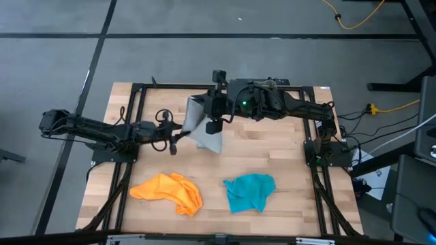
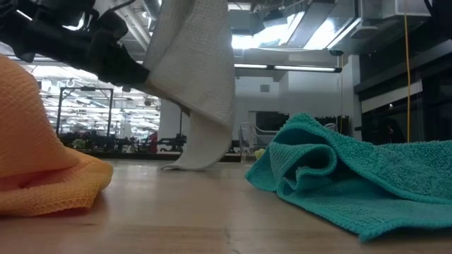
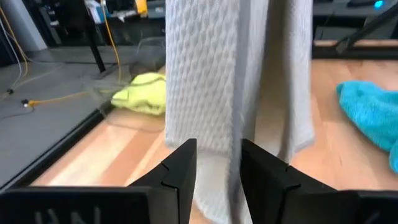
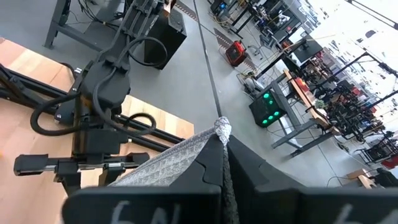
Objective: Fold microfiber towels
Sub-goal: Fold the gray microfiber towel
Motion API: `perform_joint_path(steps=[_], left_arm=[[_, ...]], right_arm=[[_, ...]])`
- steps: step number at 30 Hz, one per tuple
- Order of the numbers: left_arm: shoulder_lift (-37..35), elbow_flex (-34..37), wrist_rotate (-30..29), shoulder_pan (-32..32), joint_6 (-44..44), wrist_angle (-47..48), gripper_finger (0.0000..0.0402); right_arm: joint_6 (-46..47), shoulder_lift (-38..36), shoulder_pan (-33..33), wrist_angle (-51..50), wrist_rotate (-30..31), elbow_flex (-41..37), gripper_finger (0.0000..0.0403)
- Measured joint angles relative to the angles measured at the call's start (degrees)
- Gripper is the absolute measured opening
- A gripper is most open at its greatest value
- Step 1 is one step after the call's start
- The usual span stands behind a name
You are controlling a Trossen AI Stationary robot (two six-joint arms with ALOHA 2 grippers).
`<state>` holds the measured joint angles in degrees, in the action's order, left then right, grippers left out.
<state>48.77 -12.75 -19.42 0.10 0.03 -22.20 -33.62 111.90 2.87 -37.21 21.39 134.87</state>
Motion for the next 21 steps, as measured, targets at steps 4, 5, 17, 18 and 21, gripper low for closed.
perform_joint_path(steps=[4,5,17,18,21], left_arm=[[0.0,0.0,0.25,0.0,-0.06,0.78,0.011],[0.0,0.01,0.3,0.0,-0.01,0.64,0.011],[-0.02,0.02,-2.55,0.0,0.43,0.64,0.0011],[-0.02,0.0,-2.54,0.0,0.27,0.64,0.0007],[-0.02,-0.02,-2.56,0.0,-0.66,0.6,0.0003]], right_arm=[[0.02,0.0,0.0,-0.05,0.01,0.0,0.0006],[0.04,0.0,0.0,-0.02,0.02,0.0,0.0006],[-0.05,0.0,0.0,-1.08,0.15,0.0,0.0006],[-0.17,0.0,0.0,-1.1,0.17,0.0,0.0006],[-2.13,-0.09,0.0,-1.6,1.02,0.0,0.0006]])
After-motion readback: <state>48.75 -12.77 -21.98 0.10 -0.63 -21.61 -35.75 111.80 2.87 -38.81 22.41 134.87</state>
